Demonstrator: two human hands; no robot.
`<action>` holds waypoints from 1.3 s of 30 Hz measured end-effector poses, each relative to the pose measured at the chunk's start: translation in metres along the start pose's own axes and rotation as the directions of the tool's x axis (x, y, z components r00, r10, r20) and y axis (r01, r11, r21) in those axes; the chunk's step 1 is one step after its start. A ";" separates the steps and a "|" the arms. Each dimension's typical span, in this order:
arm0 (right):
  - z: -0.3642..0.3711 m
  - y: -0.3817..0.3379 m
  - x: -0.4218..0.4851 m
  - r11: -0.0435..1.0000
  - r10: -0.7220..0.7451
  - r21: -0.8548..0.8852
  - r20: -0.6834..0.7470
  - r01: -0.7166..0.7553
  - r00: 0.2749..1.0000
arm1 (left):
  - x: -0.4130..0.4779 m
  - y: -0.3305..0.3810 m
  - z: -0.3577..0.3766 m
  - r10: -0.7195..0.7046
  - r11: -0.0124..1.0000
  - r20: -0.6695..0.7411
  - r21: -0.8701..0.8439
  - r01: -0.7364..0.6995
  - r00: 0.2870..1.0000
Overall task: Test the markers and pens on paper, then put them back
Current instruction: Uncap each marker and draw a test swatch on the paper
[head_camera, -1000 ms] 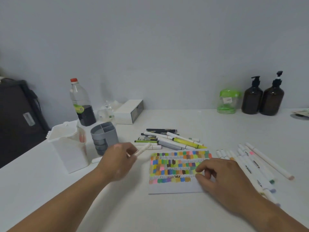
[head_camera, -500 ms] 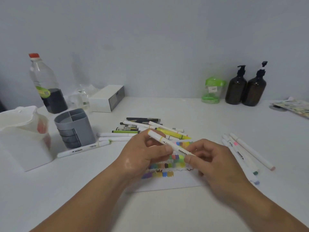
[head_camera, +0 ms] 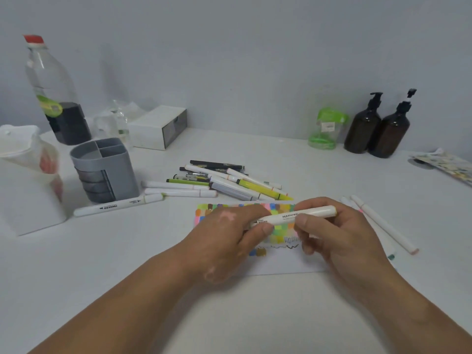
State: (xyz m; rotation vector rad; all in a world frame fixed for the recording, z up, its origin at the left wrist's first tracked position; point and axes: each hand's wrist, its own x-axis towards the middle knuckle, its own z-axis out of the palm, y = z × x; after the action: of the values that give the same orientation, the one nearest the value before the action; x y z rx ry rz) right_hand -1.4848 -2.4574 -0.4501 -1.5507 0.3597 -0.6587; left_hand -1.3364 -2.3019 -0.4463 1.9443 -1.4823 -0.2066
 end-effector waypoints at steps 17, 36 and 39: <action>0.014 0.005 -0.005 0.979 0.190 0.074 -0.021 -0.188 0.982 | 0.003 -0.015 0.010 -0.052 0.982 0.099 0.184 0.033 0.994; 0.013 0.004 -0.009 0.854 0.164 -0.503 0.019 -0.132 0.986 | 0.005 -0.019 0.008 -0.094 0.972 0.176 0.231 0.052 0.980; 0.013 0.004 -0.009 0.851 0.169 -0.508 0.020 -0.136 0.985 | 0.006 -0.020 0.009 -0.098 0.973 0.170 0.225 0.059 0.980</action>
State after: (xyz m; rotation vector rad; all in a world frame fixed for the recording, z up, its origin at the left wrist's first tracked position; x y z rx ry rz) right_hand -1.4836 -2.4424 -0.4555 -2.0131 0.6393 -0.4017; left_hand -1.3230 -2.3081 -0.4633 2.2132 -1.6022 -0.2707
